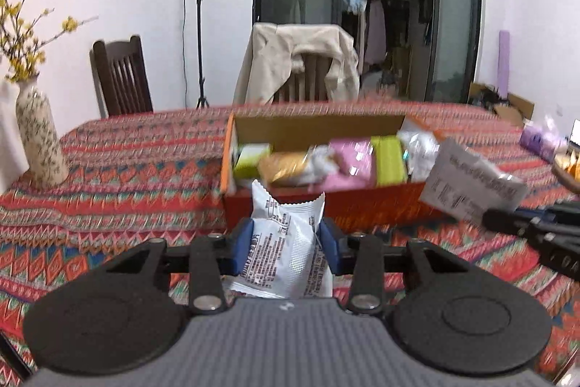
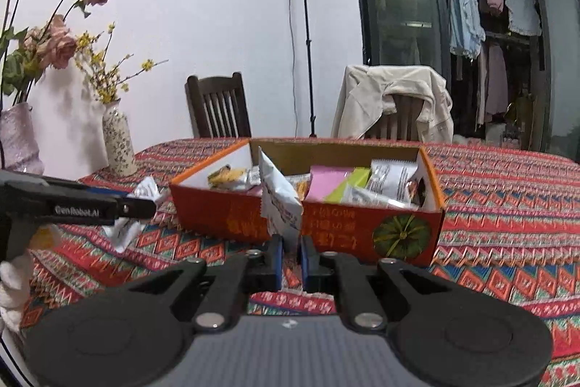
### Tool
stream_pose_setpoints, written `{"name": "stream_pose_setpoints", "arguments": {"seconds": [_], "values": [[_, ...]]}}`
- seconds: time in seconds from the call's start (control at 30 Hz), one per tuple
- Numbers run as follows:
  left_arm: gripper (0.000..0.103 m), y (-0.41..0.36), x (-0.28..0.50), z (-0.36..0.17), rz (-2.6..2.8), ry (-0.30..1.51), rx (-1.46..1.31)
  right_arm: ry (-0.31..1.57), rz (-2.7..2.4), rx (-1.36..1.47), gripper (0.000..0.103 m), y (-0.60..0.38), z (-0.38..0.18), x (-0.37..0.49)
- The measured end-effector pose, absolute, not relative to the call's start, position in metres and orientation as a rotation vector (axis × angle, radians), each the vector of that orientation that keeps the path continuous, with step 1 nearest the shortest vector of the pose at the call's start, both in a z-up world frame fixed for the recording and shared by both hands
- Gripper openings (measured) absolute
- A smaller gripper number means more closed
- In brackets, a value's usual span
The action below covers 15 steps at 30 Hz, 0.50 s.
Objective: Organize snacks
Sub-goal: 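Carry both white packets over the box and open both grippers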
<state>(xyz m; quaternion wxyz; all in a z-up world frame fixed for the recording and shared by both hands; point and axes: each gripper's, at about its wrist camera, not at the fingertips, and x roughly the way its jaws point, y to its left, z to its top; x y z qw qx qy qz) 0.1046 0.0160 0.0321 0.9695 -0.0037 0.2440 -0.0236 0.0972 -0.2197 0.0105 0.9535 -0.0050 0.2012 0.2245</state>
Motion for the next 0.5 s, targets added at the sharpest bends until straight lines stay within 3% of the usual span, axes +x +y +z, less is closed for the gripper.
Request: {"name": "stream_pose_setpoints", "arguments": {"seconds": [0.5], "values": [[0.041, -0.014, 0.162, 0.076, -0.044, 0.386, -0.101, 0.349, 0.388, 0.017, 0.01, -0.211, 0.045, 0.156]]}}
